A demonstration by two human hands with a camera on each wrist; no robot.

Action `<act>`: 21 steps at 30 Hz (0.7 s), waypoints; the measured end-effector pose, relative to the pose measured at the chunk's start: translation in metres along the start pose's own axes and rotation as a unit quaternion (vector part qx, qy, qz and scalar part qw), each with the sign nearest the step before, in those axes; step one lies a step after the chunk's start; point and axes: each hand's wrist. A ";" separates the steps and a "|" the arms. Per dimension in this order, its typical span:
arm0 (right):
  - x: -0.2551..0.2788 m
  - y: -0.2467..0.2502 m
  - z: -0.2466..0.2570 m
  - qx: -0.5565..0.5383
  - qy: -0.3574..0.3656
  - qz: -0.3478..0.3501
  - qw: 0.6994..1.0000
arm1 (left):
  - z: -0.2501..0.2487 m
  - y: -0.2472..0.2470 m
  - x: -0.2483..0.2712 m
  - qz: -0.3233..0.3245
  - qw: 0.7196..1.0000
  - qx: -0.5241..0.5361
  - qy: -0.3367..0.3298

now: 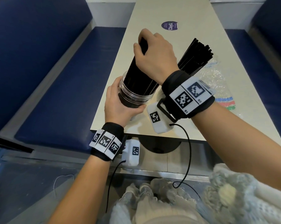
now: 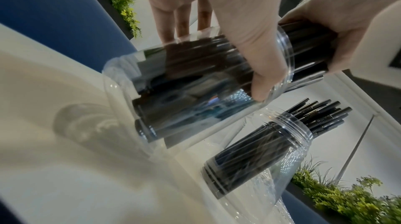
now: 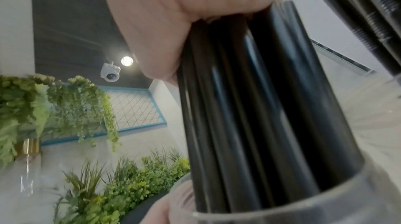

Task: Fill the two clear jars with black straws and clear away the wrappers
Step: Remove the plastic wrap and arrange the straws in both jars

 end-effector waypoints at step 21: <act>0.006 -0.010 -0.002 0.132 0.044 0.044 0.989 | 0.003 0.001 0.004 -0.042 0.999 0.008 0.017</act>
Point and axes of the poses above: each hand's wrist, its own x-axis away from the middle knuckle, its own y-axis out of the back of the hand, z = x × y, and after that the axes turned 7 degrees about -y, right-handed
